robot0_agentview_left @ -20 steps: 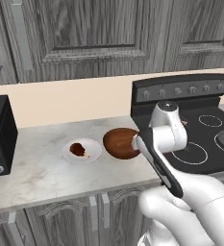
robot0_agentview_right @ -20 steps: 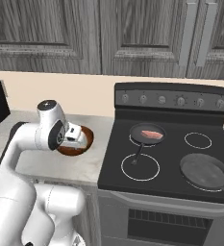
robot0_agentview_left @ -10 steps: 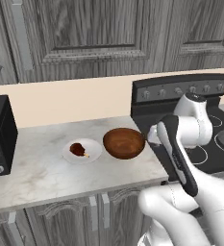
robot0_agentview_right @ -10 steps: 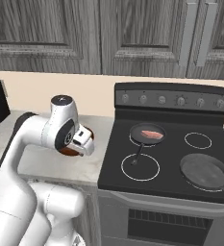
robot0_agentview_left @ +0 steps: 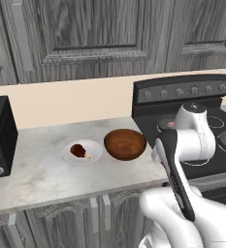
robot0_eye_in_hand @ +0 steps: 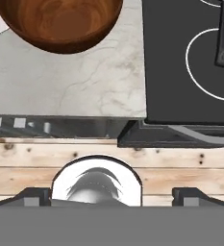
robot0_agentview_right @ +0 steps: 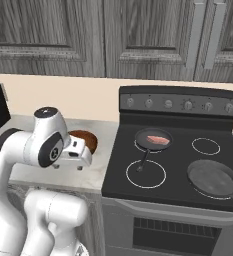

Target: Place one of the steaks on the plate and the other in the bowl. Then place the bowl in the fridge.

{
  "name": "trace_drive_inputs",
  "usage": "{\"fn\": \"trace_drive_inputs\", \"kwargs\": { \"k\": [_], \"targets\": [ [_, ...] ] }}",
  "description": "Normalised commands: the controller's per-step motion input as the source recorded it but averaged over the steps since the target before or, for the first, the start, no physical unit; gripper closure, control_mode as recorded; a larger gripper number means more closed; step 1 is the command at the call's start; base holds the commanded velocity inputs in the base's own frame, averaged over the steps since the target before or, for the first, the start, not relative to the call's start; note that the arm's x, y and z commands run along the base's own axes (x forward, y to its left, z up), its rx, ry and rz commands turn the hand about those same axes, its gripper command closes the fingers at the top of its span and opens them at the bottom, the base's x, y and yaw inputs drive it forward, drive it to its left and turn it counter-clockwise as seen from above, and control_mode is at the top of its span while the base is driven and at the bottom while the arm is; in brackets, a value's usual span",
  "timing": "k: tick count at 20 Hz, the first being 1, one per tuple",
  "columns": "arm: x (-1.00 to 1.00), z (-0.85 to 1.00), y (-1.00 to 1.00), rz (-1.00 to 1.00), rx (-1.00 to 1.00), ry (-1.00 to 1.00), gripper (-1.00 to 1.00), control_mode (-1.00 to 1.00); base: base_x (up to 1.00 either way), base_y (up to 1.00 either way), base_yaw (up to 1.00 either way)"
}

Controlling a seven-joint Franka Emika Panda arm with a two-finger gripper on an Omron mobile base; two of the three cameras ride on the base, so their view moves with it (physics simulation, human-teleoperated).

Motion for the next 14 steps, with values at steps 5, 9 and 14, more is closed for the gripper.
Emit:
{"fn": "trace_drive_inputs", "kwargs": {
  "k": [5, 9, 14],
  "targets": [
    [0.00, 0.00, 0.04, 0.04, 0.00, 0.00, -1.00, -1.00, 0.00, 0.00, 0.00],
    [0.00, 0.00, -0.04, 0.00, 0.00, 0.00, -1.00, -1.00, 0.00, 0.00, 0.00],
    [0.00, 0.00, -0.07, 0.01, 0.00, 0.00, -1.00, 1.00, 0.11, -0.41, 0.03]
  ]
}}
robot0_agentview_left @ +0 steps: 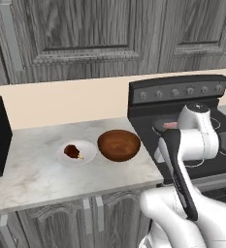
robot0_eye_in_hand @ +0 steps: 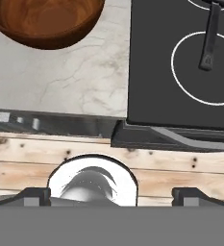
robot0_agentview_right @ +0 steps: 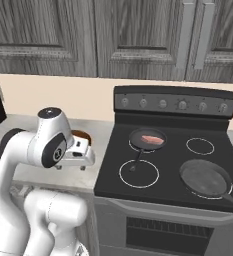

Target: Place one of the steaks on the plate and the other in the bowl. Then place the bowl in the fridge.

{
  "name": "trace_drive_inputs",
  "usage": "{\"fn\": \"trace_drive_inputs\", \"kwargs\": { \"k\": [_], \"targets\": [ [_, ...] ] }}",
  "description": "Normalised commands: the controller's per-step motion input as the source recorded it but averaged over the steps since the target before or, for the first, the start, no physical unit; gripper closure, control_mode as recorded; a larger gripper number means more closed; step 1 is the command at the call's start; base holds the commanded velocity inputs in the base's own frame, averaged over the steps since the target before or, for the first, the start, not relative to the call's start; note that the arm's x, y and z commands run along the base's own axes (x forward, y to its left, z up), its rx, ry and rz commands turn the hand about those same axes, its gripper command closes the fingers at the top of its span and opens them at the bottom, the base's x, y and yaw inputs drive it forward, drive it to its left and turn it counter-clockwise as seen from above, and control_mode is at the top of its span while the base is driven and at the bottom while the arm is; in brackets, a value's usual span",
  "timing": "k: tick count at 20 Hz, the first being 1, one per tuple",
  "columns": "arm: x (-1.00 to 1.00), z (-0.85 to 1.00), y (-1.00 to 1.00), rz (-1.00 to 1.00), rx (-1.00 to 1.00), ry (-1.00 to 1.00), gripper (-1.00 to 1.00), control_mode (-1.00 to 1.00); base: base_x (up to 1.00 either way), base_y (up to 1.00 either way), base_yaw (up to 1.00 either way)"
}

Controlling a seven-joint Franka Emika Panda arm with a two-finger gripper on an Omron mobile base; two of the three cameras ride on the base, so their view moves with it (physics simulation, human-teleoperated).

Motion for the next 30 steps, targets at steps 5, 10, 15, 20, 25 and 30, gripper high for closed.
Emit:
{"fn": "trace_drive_inputs", "kwargs": {
  "k": [5, 10, 15, 20, 25, 30],
  "targets": [
    [0.00, 0.00, 0.00, 0.00, 0.00, 0.00, -1.00, 1.00, 0.18, -0.40, 0.01],
    [0.00, 0.00, 0.00, 0.00, 0.00, 0.00, -1.00, 1.00, 0.29, -0.31, 0.00],
    [0.00, 0.00, 0.00, 0.00, 0.00, 0.00, -1.00, 1.00, 0.59, -0.16, 0.00],
    [0.00, 0.00, 0.00, 0.00, 0.00, 0.00, -1.00, 1.00, 0.64, -0.06, 0.00],
    [0.30, 0.00, -0.12, 0.04, 0.00, 0.00, -1.00, -1.00, 0.15, -0.04, 0.01],
    [0.93, 0.00, -0.40, 0.12, 0.00, 0.12, -1.00, -1.00, 0.00, 0.00, 0.00]
  ]
}}
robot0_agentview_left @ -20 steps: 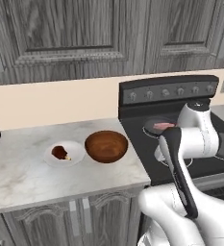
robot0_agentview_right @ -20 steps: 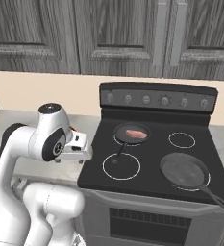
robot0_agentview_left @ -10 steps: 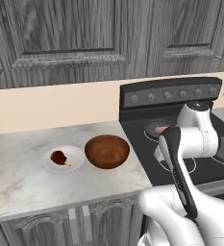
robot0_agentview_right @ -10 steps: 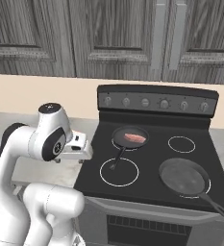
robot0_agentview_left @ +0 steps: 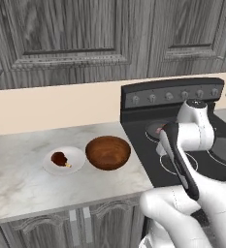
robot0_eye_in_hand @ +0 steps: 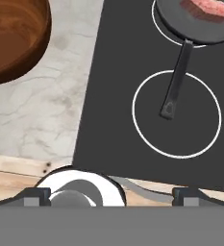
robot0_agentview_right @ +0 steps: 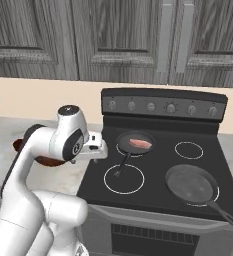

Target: Place one of the steaks on the plate and the other in the bowl. Then place the bowl in the fridge.

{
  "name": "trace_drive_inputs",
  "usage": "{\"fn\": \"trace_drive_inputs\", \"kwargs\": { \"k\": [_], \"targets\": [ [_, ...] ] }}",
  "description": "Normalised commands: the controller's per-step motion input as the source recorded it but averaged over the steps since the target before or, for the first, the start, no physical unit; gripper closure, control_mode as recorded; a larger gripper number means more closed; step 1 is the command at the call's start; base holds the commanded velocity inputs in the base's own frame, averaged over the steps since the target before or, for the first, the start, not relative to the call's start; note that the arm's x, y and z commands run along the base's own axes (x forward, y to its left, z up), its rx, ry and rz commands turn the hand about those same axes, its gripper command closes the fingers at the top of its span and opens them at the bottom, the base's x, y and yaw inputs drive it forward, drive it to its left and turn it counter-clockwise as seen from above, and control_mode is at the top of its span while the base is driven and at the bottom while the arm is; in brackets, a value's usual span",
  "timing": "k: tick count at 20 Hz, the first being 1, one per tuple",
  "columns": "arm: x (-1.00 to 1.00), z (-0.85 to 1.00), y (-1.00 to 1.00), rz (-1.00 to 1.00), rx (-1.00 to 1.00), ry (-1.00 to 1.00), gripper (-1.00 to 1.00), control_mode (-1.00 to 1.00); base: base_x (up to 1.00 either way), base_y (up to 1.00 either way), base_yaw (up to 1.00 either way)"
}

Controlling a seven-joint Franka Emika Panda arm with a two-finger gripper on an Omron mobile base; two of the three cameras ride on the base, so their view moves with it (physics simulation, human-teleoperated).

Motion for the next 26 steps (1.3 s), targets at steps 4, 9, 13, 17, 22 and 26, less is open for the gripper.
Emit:
{"fn": "trace_drive_inputs", "kwargs": {
  "k": [4, 9, 13, 17, 22, 26],
  "targets": [
    [1.00, 0.00, -0.33, 0.16, 0.00, 0.18, -1.00, -1.00, 0.00, 0.00, 0.00],
    [1.00, 0.00, -0.38, 0.13, 0.00, 0.26, -1.00, -1.00, 0.00, 0.00, 0.00],
    [1.00, -0.10, -0.46, 0.10, 0.00, 0.18, -1.00, -1.00, 0.00, 0.00, 0.00],
    [1.00, -0.09, -0.69, 0.28, 0.00, 0.13, -1.00, -1.00, 0.00, 0.00, 0.00],
    [0.85, -0.25, -0.58, 0.37, 0.00, 0.00, -1.00, -1.00, 0.00, 0.00, 0.00],
    [0.70, -0.37, -0.38, 0.32, 0.00, 0.00, -1.00, -1.00, 0.00, 0.00, 0.00]
  ]
}}
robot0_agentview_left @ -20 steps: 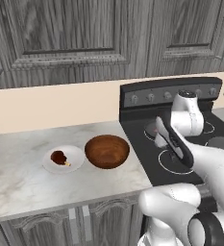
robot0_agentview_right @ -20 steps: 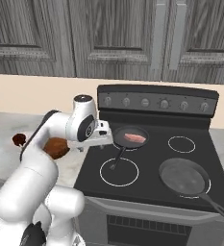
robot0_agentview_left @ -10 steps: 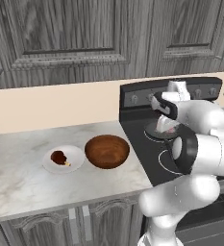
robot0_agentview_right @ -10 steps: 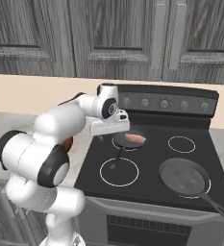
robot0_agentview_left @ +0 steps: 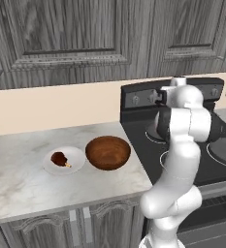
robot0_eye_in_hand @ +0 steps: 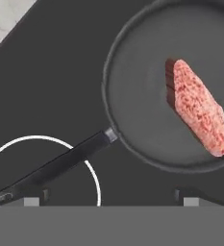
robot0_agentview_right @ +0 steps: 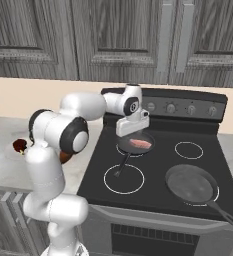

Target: Place one of the steaks on the plate and the other in the bowl. Then place the bowl in the fridge.

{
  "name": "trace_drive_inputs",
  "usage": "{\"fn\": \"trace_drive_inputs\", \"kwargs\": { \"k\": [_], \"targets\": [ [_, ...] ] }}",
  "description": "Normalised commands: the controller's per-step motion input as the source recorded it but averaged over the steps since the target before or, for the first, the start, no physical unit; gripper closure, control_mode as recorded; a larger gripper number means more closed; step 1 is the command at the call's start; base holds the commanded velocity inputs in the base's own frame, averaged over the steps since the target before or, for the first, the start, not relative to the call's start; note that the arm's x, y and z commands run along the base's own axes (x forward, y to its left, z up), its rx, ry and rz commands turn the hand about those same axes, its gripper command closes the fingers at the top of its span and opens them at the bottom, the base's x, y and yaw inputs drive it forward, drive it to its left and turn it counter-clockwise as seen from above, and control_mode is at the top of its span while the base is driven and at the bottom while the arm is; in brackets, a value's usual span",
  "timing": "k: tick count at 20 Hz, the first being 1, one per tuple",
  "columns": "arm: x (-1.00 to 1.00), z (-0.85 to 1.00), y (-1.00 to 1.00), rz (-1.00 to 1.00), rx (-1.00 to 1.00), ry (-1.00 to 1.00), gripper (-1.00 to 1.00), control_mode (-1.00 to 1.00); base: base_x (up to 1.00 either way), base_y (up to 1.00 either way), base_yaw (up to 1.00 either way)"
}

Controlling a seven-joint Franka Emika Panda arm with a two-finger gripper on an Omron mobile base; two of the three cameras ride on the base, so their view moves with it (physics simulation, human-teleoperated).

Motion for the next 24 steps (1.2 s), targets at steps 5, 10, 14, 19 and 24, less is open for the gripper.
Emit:
{"fn": "trace_drive_inputs", "kwargs": {
  "k": [5, 10, 14, 19, 24],
  "targets": [
    [0.68, -0.14, -0.03, 0.26, 0.02, 0.00, -1.00, -1.00, 0.00, 0.00, 0.00],
    [0.55, -0.27, 0.00, 0.13, 0.00, -0.01, -1.00, -1.00, 0.00, 0.00, 0.00],
    [0.43, -0.56, 0.00, 0.10, 0.00, -0.02, -1.00, -1.00, 0.00, 0.00, 0.00],
    [0.16, -0.48, 0.02, 0.10, 0.02, -0.03, -1.00, -1.00, 0.00, 0.00, 0.00],
    [-0.04, -0.21, 0.08, 0.02, 0.00, 0.00, -1.00, -1.00, 0.00, 0.00, 0.00]
  ]
}}
